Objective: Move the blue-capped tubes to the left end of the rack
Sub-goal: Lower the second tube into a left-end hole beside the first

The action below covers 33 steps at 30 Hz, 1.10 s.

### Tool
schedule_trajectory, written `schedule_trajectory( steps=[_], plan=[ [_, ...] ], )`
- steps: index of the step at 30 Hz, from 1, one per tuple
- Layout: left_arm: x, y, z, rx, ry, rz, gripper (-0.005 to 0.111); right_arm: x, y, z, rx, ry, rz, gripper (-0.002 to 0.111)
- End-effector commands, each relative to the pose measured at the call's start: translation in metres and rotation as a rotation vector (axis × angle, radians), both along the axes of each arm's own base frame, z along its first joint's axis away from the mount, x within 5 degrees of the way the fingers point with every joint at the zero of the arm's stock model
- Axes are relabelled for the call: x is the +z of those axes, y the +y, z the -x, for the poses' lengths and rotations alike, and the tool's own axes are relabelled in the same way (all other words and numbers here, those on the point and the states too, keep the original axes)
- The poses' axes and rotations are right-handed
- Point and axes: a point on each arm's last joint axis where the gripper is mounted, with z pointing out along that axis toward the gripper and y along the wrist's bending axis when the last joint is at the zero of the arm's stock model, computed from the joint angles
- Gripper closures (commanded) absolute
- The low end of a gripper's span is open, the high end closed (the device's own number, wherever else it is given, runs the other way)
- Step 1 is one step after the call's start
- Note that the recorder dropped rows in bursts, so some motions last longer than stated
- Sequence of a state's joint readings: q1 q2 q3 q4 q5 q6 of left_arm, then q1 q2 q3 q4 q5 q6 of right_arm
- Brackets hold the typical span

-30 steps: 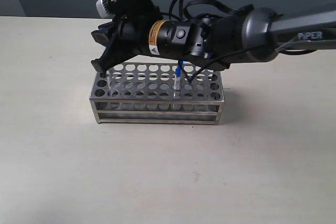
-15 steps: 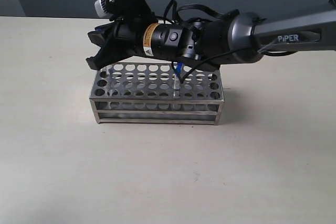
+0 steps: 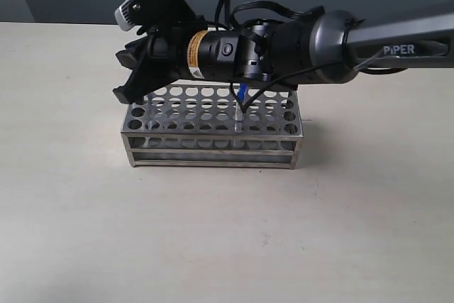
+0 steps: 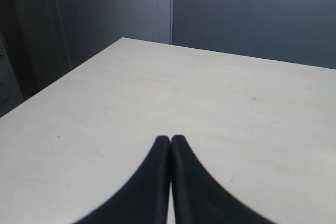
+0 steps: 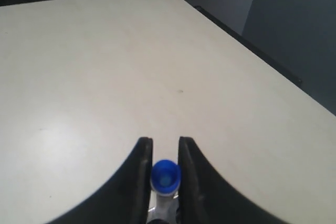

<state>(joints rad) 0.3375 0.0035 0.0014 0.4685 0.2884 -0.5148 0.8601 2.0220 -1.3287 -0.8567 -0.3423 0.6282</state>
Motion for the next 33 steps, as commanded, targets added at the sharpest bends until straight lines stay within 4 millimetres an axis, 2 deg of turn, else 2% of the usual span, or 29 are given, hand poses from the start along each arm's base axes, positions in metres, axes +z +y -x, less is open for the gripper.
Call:
schedule_trajectory(
  steps=[1, 7, 16, 23, 27, 31, 33],
  plan=[
    [0.001, 0.000, 0.000, 0.002, -0.005, 0.002, 0.106, 0.004, -0.006, 0.000, -0.032, -0.023, 0.063, 0.109],
    [0.000, 0.000, 0.000, 0.003, -0.003, 0.002, 0.106, 0.019, -0.008, 0.002, -0.031, -0.043, 0.037, 0.109],
    [0.000, 0.000, 0.000, 0.003, -0.003, 0.002, 0.106, 0.017, -0.008, 0.002, -0.043, -0.008, 0.023, 0.109],
    [0.000, 0.000, 0.000, 0.003, -0.003, 0.002, 0.106, 0.012, 0.003, 0.019, 0.005, -0.008, 0.048, 0.109],
    [0.000, 0.000, 0.000, 0.003, -0.003, 0.002, 0.106, 0.005, 0.002, 0.017, -0.020, 0.001, 0.085, 0.109],
    [0.000, 0.000, 0.000, 0.003, -0.003, 0.002, 0.106, 0.016, -0.002, 0.016, -0.047, -0.016, 0.093, 0.109],
    [0.000, 0.000, 0.000, 0.003, -0.003, 0.002, 0.106, 0.015, -0.002, 0.016, -0.047, -0.015, 0.095, 0.109]
  ],
)
